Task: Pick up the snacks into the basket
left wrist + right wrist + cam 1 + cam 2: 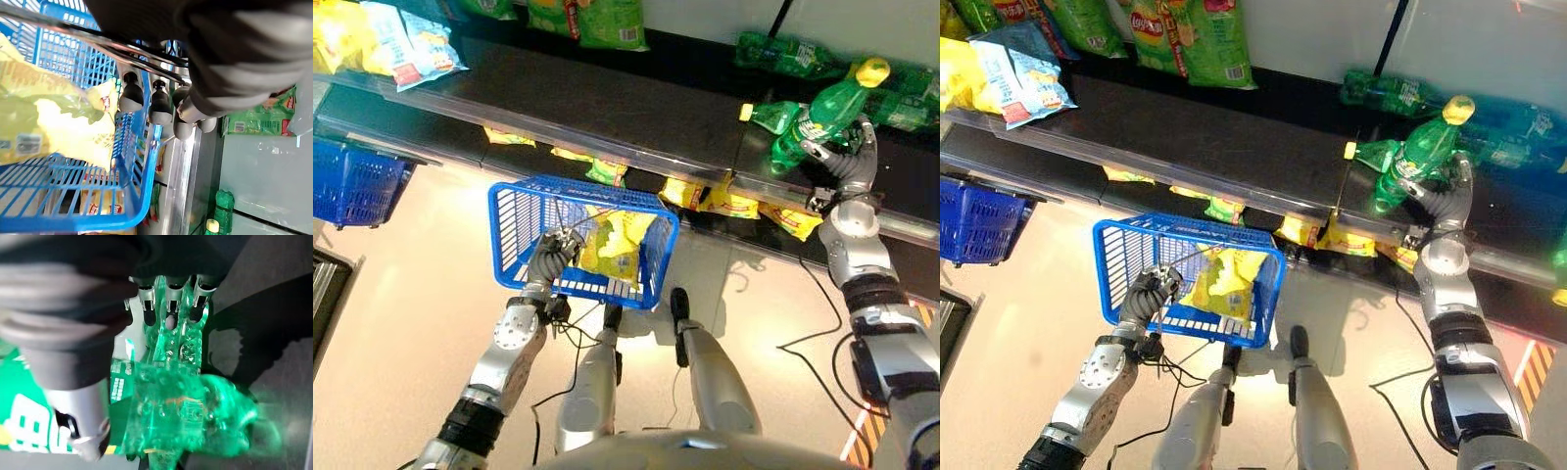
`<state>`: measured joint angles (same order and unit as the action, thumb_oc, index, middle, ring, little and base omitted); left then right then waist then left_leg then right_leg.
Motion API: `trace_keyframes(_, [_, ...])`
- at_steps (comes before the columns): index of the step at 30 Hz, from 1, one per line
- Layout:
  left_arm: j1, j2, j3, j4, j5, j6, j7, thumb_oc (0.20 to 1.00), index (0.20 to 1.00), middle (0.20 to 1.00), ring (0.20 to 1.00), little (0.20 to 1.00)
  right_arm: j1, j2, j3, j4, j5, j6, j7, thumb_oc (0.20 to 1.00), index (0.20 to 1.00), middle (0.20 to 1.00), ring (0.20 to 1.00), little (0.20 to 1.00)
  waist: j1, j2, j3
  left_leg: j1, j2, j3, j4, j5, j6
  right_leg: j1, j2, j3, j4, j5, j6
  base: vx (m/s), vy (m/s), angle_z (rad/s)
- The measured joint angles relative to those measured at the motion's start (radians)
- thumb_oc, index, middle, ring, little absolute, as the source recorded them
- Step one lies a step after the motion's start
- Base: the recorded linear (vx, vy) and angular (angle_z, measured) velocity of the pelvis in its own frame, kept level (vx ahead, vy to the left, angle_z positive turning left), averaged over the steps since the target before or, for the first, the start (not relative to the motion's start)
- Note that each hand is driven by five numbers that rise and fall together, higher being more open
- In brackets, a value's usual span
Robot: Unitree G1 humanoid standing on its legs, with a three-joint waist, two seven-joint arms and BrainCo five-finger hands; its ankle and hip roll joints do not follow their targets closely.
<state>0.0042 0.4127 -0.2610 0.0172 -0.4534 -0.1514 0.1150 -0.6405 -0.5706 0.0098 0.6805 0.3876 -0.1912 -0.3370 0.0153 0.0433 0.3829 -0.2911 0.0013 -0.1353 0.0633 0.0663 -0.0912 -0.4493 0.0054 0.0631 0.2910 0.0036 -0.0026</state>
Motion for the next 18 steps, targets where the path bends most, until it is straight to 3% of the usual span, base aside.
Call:
trace_keyframes(4, [0.003,0.001,0.001,0.0,-0.001,-0.001,0.002,0.2,0.2,0.2,0.2,0.2,-0.038,-0.001,0.01,0.036,-0.003,0.001,-0.001,1.0,1.0,1.0,1.0,1.0,0.002,-0.001,0.003,-0.001,-0.001,0.001,0.0,0.0,0.001,0.0,-0.002,0.004,-0.001,-0.001,0.002,0.0,0.0,0.0])
trace_keyframes(10, [0.003,0.0,0.0,-0.024,-0.013,-0.001,0.002,0.2,0.2,0.2,0.2,0.2,-0.123,-0.097,0.08,0.084,-0.005,0.024,0.0,1.0,1.0,1.0,1.0,1.0,0.002,-0.008,0.007,-0.01,-0.002,0.003,-0.002,0.001,0.002,-0.008,-0.002,0.004,-0.003,-0.001,0.003,0.0,0.0,0.0])
trace_keyframes(18, [-0.001,0.001,-0.002,-0.025,-0.013,-0.001,0.001,0.2,0.2,0.2,0.2,0.2,-0.122,-0.103,0.081,0.057,-0.005,0.024,0.016,1.0,1.0,1.0,1.0,1.0,0.004,-0.018,0.027,-0.007,-0.002,-0.005,-0.002,0.002,0.002,0.004,-0.005,-0.013,-0.011,0.004,-0.001,0.0,0.004,0.03])
